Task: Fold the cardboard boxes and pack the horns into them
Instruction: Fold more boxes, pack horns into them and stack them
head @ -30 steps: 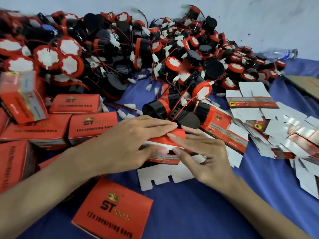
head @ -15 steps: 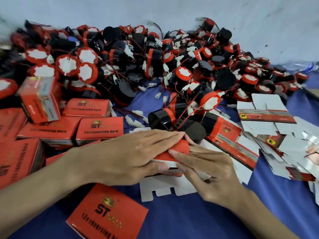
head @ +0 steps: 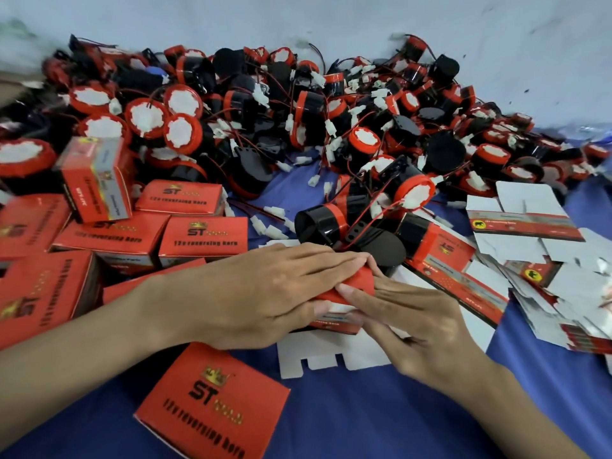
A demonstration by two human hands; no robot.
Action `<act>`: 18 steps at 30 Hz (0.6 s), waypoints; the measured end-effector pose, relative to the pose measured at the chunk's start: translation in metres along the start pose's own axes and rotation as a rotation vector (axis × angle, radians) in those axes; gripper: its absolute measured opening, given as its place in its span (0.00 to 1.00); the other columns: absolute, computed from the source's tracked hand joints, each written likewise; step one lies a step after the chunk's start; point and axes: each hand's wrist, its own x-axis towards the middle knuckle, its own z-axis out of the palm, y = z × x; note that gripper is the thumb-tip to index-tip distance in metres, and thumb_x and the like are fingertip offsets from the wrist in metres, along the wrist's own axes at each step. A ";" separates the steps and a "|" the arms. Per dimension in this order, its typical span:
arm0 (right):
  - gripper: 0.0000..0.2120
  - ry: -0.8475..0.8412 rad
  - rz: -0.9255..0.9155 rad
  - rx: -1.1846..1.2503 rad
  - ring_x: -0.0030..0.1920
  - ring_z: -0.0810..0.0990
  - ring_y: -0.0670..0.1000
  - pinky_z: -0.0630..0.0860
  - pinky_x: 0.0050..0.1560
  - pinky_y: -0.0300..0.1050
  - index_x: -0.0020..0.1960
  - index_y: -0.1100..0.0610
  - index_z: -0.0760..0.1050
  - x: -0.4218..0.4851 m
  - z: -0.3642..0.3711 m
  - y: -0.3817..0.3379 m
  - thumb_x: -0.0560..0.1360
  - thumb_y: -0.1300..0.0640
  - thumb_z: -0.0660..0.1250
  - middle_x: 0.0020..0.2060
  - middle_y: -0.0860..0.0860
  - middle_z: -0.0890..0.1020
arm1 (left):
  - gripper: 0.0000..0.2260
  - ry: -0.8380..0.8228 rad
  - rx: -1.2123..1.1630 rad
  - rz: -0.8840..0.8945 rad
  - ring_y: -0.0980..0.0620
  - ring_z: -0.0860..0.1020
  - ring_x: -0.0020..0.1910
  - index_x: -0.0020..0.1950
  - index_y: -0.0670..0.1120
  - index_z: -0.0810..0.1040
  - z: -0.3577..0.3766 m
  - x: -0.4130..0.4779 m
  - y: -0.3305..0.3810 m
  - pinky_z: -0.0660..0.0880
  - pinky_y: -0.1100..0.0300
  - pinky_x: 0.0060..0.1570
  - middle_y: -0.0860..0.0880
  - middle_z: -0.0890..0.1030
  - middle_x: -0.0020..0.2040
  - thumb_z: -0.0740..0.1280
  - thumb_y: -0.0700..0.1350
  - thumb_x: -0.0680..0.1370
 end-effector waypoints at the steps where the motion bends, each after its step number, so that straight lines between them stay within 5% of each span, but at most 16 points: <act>1: 0.16 -0.013 0.006 -0.006 0.48 0.83 0.52 0.73 0.62 0.38 0.60 0.62 0.74 0.001 -0.001 -0.001 0.73 0.61 0.69 0.45 0.55 0.85 | 0.26 -0.007 -0.011 -0.002 0.60 0.51 0.76 0.79 0.49 0.46 0.001 -0.001 -0.001 0.52 0.58 0.75 0.55 0.53 0.79 0.44 0.55 0.83; 5: 0.16 -0.078 -0.005 -0.055 0.46 0.84 0.56 0.73 0.64 0.40 0.62 0.60 0.73 0.000 -0.003 0.000 0.75 0.61 0.67 0.45 0.57 0.86 | 0.26 0.044 -0.017 0.011 0.57 0.54 0.76 0.78 0.43 0.53 -0.001 -0.001 0.003 0.45 0.66 0.74 0.51 0.57 0.78 0.49 0.52 0.83; 10: 0.15 -0.053 0.009 -0.034 0.50 0.83 0.52 0.72 0.64 0.37 0.61 0.61 0.73 0.001 -0.003 -0.002 0.76 0.60 0.66 0.46 0.56 0.85 | 0.20 0.171 -0.078 0.030 0.53 0.65 0.73 0.74 0.40 0.66 -0.002 0.002 0.004 0.58 0.61 0.73 0.49 0.66 0.74 0.58 0.44 0.82; 14: 0.11 0.076 0.252 0.203 0.55 0.81 0.40 0.76 0.54 0.32 0.55 0.61 0.79 -0.002 0.002 -0.008 0.73 0.62 0.70 0.49 0.46 0.83 | 0.20 0.186 -0.086 0.031 0.53 0.67 0.71 0.72 0.40 0.68 -0.001 0.002 0.001 0.59 0.61 0.72 0.50 0.67 0.73 0.62 0.44 0.81; 18: 0.13 0.127 0.501 0.468 0.49 0.83 0.41 0.78 0.45 0.33 0.51 0.51 0.82 -0.002 0.002 -0.012 0.69 0.63 0.71 0.45 0.36 0.84 | 0.25 0.123 0.037 0.063 0.52 0.63 0.73 0.76 0.42 0.60 0.002 0.001 0.002 0.57 0.60 0.74 0.52 0.59 0.76 0.59 0.50 0.82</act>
